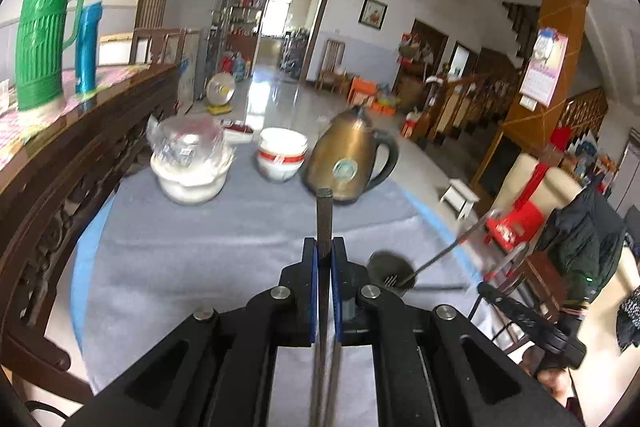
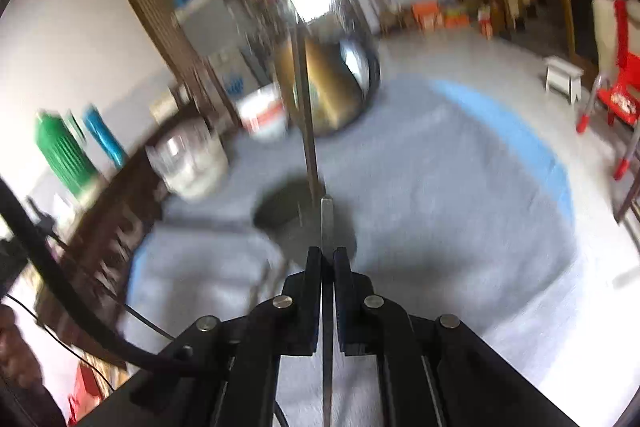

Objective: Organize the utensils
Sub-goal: 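Carry the chopstick over the grey cup and drop it in with the left tool, then lower the right tool's chopstick into the grey cup and open both tools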

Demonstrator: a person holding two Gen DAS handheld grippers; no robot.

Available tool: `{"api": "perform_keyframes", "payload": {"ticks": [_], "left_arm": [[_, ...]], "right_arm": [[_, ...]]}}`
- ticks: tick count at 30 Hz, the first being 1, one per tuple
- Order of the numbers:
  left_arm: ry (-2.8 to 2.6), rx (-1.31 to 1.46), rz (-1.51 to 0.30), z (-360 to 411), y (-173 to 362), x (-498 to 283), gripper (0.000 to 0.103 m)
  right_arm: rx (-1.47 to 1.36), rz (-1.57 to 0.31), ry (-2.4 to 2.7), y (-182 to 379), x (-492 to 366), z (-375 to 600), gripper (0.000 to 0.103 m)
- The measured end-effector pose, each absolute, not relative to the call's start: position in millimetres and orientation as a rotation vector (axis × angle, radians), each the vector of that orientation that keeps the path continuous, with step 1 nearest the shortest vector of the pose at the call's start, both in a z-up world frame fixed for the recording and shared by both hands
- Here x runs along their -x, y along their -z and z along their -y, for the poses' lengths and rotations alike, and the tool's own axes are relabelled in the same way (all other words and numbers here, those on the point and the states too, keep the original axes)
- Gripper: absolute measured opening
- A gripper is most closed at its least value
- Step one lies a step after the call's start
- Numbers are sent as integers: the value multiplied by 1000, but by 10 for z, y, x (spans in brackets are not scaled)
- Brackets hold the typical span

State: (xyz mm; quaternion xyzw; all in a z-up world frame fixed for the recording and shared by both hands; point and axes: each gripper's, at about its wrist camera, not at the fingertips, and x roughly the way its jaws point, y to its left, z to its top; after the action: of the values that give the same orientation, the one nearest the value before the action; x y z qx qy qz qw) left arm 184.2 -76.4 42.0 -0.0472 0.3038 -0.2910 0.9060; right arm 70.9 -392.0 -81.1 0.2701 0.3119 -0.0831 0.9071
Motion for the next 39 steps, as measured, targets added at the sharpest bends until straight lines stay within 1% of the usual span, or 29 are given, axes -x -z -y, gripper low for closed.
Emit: {"api": "perform_keyframes", "payload": {"ticks": [3, 8, 12, 16, 20, 24, 27, 31, 33, 34, 35, 36, 37, 38, 39], "left_arm": [[610, 106, -551, 924, -650, -1851, 6], [649, 128, -472, 1228, -921, -1922, 6], [681, 151, -444, 1506, -1039, -2047, 6], [660, 116, -405, 1795, -996, -2133, 6], [661, 104, -468, 1991, -742, -2291, 6], [656, 112, -591, 2048, -367, -2507, 6], [647, 107, -652, 2012, -167, -2599, 6], [668, 108, -691, 1947, -54, -2609, 6], [674, 102, -687, 1902, -56, -2584, 12], [684, 101, -684, 1863, -56, -2566, 20], [690, 101, -681, 1826, -63, -2543, 34], [696, 103, -673, 1775, -72, -2511, 40], [703, 103, -660, 1721, -98, -2471, 47], [708, 98, -645, 1669, -110, -2431, 48], [707, 88, -632, 1620, -110, -2396, 48]], "right_arm": [[-546, -500, 196, 473, -599, 3994, 7], [-453, -295, 258, -49, -563, 3945, 7], [-403, -223, 282, -304, -680, 3894, 7], [-367, -174, 287, -471, -867, 3843, 7], [-285, -192, 299, -415, -1167, 3705, 7], [-286, -264, 278, -166, -1386, 3683, 7], [-304, -323, 264, 14, -1473, 3710, 7], [-331, -371, 249, 140, -1494, 3787, 8], [-366, -389, 230, 160, -1443, 3830, 9], [-381, -396, 223, 186, -1395, 3853, 10], [-402, -405, 209, 197, -1378, 3873, 10], [-416, -407, 199, 207, -1340, 3885, 11], [-433, -405, 191, 211, -1306, 3907, 15], [-443, -399, 187, 216, -1226, 3933, 19], [-454, -389, 180, 225, -1133, 3940, 28]]}}
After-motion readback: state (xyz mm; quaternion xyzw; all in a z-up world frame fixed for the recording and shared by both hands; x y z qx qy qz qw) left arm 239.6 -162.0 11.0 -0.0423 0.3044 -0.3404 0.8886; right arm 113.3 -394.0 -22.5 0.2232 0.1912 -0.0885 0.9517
